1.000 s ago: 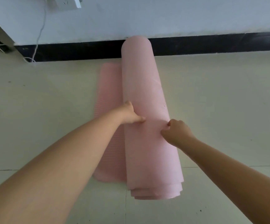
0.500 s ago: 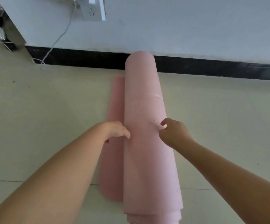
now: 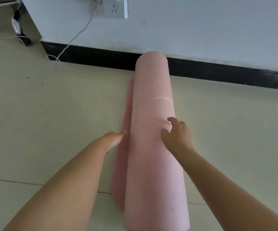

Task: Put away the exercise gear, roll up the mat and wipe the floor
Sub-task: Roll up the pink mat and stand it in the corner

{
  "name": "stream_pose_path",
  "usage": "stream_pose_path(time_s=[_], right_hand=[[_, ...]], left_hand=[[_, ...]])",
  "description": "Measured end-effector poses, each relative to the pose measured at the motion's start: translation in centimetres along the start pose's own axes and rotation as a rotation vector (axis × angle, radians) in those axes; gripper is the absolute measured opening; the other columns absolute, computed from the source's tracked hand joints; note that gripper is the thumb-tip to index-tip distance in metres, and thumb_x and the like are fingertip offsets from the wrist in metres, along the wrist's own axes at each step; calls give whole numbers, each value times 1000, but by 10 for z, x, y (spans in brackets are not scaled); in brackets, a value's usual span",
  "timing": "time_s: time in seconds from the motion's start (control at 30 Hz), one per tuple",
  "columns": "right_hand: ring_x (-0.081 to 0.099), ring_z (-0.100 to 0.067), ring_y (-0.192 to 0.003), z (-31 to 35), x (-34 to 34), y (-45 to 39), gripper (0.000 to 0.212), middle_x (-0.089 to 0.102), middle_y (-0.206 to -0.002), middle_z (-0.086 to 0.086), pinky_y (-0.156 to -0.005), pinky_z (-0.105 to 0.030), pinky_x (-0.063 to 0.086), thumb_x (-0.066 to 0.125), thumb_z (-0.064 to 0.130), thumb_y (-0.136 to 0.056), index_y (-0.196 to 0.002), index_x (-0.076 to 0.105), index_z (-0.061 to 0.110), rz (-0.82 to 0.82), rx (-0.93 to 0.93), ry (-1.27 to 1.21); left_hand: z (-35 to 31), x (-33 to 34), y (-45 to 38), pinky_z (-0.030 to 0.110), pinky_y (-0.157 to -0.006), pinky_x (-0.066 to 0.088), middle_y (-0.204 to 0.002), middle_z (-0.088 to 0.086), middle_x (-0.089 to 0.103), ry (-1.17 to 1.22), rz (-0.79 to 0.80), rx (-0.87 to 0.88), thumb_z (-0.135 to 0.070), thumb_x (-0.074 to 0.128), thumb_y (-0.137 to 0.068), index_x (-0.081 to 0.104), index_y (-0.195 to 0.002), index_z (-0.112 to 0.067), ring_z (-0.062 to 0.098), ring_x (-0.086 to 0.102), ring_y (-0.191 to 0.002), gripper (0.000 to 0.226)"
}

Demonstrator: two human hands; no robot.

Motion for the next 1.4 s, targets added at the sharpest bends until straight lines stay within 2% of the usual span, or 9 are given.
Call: stream_pose_path(time_s=[0.47, 0.7, 0.83, 0.97, 1.03, 1.13, 1.2, 1.33, 1.4], right_hand=[[54, -27, -111, -23, -1, -24, 40, 53, -128, -10, -77, -26, 36, 47, 25, -92, -131, 50, 13, 64, 85, 77], [50, -23, -93, -33, -6, -31, 32, 56, -105, -6, -73, -25, 36, 54, 31, -88, -113, 59, 12, 44, 128, 22], [54, -28, -102, -34, -7, -36, 28, 54, -106, -6, -78, -28, 39, 57, 27, -86, -108, 60, 10, 46, 118, -19], [45, -17, -67, -43, -8, -41, 16, 46, -76, 1, -56, -26, 34, 54, 22, -87, -78, 48, 11, 54, 206, -213], [45, -18, -72, -46, -8, -46, 17, 48, -84, -2, -59, -28, 37, 54, 25, -88, -89, 51, 8, 40, 217, -262], [49, -27, -112, -52, -8, -56, 57, 49, -121, -10, -95, -36, 43, 55, 34, -89, -134, 38, 5, 15, 243, -277], [42, -31, -126, -60, -4, -63, 70, 43, -135, -13, -106, -42, 37, 54, 43, -87, -142, 30, 6, 21, 266, -252], [46, -30, -113, -81, 3, -70, 56, 45, -123, -13, -93, -34, 39, 58, 57, -76, -109, 60, 11, 51, 354, -394], [49, -28, -106, -92, 1, -66, 61, 49, -120, -11, -86, -33, 40, 60, 52, -80, -119, 58, 4, 59, 407, -510]], left_hand=[[0, 14, -34, 38, -111, 37, -144, 14, 45, 246, -7, 12, -52, 43, -93, 40, -142, -4, 28, 47, -131, 69], [-29, 22, -30, 39, -102, 44, -140, 7, 49, 342, 28, 130, -58, 40, -92, 44, -139, -19, 27, 51, -123, 61], [-44, 22, -29, 32, -101, 39, -138, 10, 48, 351, -24, 171, -53, 50, -89, 46, -135, -8, 26, 48, -125, 65], [-53, 23, -27, 28, -99, 37, -139, 11, 46, 371, -46, 161, -52, 59, -85, 43, -134, -3, 25, 46, -126, 72], [-58, 24, -28, 29, -106, 33, -148, 12, 37, 399, -41, 179, -50, 62, -83, 30, -144, -3, 24, 39, -134, 83], [-69, 30, -28, 31, -116, 22, -158, 7, 20, 467, 31, 206, -50, 62, -84, 11, -151, -5, 21, 25, -144, 96], [-75, 35, -31, 33, -117, 20, -158, 6, 18, 492, 63, 192, -55, 63, -80, 12, -151, -7, 21, 24, -144, 100], [-83, 43, -25, 36, -118, 27, -155, 6, 28, 516, 92, 212, -64, 73, -61, 20, -150, -8, 22, 34, -140, 117], [-86, 46, -21, 34, -115, 32, -151, 5, 34, 488, 102, 233, -59, 77, -60, 25, -148, -7, 22, 40, -135, 115]])
Point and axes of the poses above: each hand's wrist, its own y-axis away from the middle knuckle, its own x-axis out of the palm, z = x × y, the point moved 7 cm from there along -y, towards the middle knuckle
